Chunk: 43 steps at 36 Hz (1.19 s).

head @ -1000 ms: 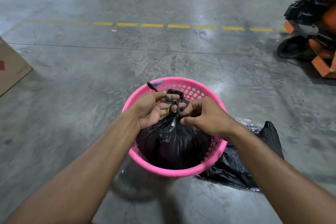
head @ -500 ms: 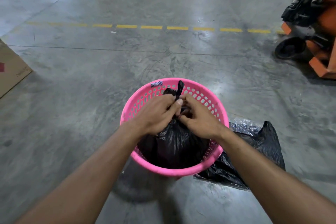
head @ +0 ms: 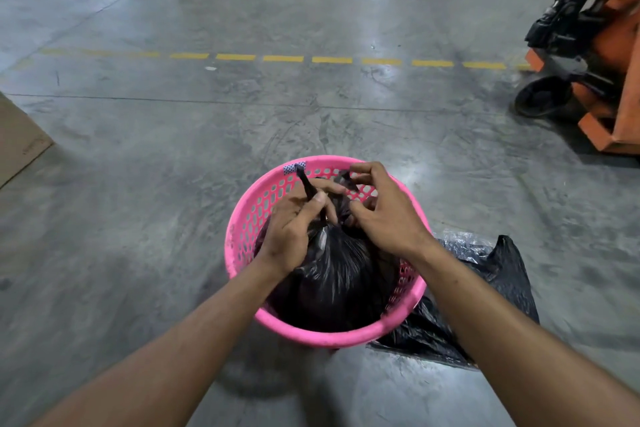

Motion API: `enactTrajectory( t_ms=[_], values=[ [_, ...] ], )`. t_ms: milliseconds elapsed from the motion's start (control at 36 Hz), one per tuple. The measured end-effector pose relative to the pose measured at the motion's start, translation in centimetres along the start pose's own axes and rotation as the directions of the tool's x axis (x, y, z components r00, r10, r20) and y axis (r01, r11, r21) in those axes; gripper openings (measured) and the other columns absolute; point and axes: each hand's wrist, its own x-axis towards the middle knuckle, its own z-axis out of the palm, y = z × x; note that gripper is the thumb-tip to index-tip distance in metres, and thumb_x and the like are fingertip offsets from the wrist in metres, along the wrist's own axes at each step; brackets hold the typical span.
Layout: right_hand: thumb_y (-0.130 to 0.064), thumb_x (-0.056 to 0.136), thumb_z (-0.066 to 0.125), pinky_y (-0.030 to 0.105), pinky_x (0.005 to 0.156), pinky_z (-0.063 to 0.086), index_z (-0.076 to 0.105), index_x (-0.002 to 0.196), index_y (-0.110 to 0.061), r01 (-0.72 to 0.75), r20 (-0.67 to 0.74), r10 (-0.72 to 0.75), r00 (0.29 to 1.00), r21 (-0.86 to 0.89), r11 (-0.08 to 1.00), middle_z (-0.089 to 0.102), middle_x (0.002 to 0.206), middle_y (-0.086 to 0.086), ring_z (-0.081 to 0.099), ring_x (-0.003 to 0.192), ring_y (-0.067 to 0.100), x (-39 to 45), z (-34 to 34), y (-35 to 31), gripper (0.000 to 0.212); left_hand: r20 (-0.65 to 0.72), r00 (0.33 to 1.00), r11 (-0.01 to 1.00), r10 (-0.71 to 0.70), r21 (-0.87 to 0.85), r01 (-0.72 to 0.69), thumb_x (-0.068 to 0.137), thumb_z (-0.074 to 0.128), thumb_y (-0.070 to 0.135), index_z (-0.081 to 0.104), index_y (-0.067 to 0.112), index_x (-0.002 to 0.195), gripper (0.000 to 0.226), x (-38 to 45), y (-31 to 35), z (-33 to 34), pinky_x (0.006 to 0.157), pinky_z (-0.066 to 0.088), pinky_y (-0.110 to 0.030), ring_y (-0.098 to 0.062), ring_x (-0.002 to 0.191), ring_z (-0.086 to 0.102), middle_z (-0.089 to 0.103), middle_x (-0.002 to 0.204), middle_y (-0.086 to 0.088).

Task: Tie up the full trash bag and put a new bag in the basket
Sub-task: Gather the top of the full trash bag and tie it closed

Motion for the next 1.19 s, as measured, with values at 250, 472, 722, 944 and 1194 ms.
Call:
enactTrajectory(
  t_ms=[250,472,722,944,1194],
  values=[
    [0.013,0.085,0.063,0.03,0.083,0.063,0.068,0.128,-0.013,0.043,0.094,-0.059,0.994,0.165,0.985,0.075,0.113,0.011,0.076,0.081,0.014,0.1,0.1,-0.7,0.05,0.11,0.97,0.838,-0.218,-0.489,0.244,0.092,0.042,0.015,0.056,-0.001,0.056,0.042,0.8,0.1,0.2,0.083,0.05,-0.038,-0.029,0.096,0.065,0.075,0.098,-0.018],
    [-0.013,0.083,0.083,0.01,0.085,0.051,0.082,0.095,-0.033,0.048,-0.039,-0.052,0.998,-0.09,0.995,0.082,0.087,-0.01,0.071,0.085,-0.008,0.1,-0.2,-0.6,0.023,0.056,0.971,0.945,-0.232,-0.223,0.239,0.092,0.043,0.019,0.061,-0.002,0.093,0.027,0.3,0.4,0.4,0.08,0.049,-0.024,-0.01,0.074,0.063,0.059,0.065,-0.001],
    [-0.007,0.082,0.083,0.015,0.078,0.059,0.084,0.084,-0.017,0.002,-0.079,-0.012,0.997,-0.129,0.992,0.079,0.07,-0.007,0.074,0.066,-0.004,0.2,-1.5,-0.5,0.011,0.106,0.966,0.917,-0.237,0.352,0.187,0.084,0.047,0.021,0.063,0.005,0.09,0.023,-0.5,-1.6,-3.2,0.099,0.04,-0.032,-0.008,0.093,0.063,0.07,0.075,0.005],
    [-0.002,0.081,0.084,0.034,0.071,0.066,0.083,0.084,-0.013,-0.136,-0.053,0.135,0.989,-0.015,0.991,0.08,0.069,-0.001,0.079,0.064,0.013,0.4,-3.3,1.0,0.011,0.203,0.929,0.737,-0.31,0.668,0.1,0.083,0.043,0.046,0.067,0.038,0.076,0.027,-1.7,-2.6,-4.6,0.106,0.037,-0.05,-0.022,0.112,0.05,0.061,0.106,0.008],
    [-0.042,0.083,0.081,0.023,0.081,0.047,0.071,0.126,-0.029,-0.055,-0.14,0.007,0.99,-0.344,0.937,0.061,0.115,-0.002,0.069,0.079,0.016,0.9,-6.4,2.6,0.046,0.021,0.998,0.982,-0.063,0.178,0.058,0.077,0.056,0.035,0.064,0.015,0.109,0.038,0.2,2.2,-4.7,0.093,0.047,-0.021,-0.012,0.105,0.063,0.068,0.111,-0.004]
  ],
)
